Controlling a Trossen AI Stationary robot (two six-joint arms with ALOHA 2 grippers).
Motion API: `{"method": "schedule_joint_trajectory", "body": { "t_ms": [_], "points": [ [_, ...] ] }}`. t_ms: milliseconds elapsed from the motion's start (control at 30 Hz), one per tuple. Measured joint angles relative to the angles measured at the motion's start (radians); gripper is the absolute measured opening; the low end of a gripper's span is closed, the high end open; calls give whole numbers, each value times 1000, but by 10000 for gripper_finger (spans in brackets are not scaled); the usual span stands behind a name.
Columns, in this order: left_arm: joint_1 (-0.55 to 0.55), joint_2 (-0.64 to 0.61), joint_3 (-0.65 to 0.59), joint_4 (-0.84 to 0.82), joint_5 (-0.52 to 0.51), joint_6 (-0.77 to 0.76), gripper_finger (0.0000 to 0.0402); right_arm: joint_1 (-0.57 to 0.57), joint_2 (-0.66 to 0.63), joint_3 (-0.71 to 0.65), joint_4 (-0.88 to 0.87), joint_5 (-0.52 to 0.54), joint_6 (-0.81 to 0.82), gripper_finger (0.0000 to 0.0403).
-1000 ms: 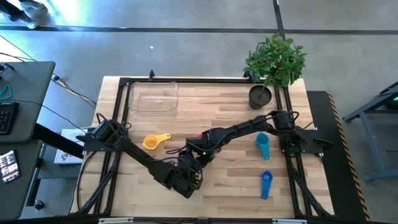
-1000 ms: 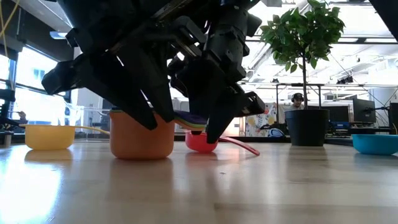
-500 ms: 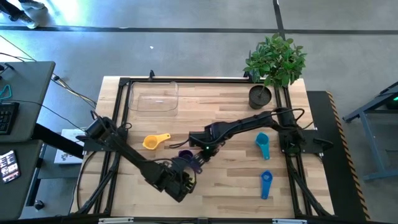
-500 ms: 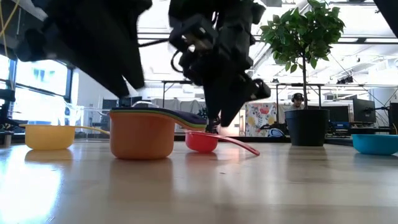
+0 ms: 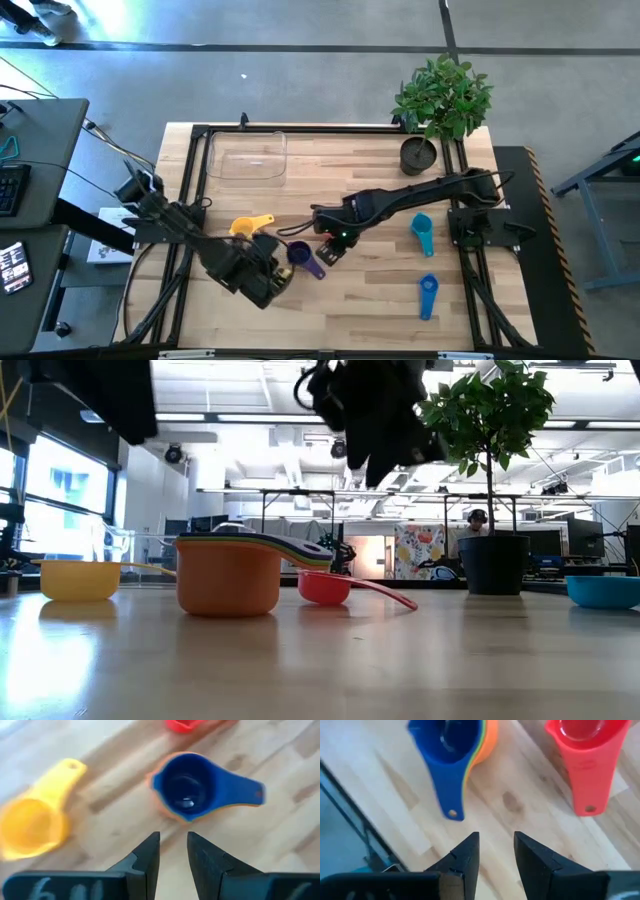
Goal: Nest measuring cups in basket
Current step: Stack the yellow measuring cup on top of the violet measuring cup
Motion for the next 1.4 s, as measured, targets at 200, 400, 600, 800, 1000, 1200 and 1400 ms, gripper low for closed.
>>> {"method": "schedule_joint_trajectory", "body": {
  "t_ms": [200,400,600,800,1000,1200,1400],
  "points": [
    [1,-93,0,-213,4,-23,90,34,-64,0,-31,50,68,114],
    [9,-170,0,-344,7,18,90,67,-136,0,-43,114,145,114],
    [66,-239,0,-410,24,129,90,106,-210,0,-43,211,244,114],
    [142,-304,0,-418,24,261,90,158,-278,0,-52,340,303,114],
    [206,-360,-45,-398,28,345,90,200,-323,0,-115,416,321,114],
    [255,-432,-197,-285,64,360,90,222,-343,0,-262,444,358,114],
    [285,-466,-289,-225,138,403,90,209,-345,0,-387,441,352,114]
  ]
}}
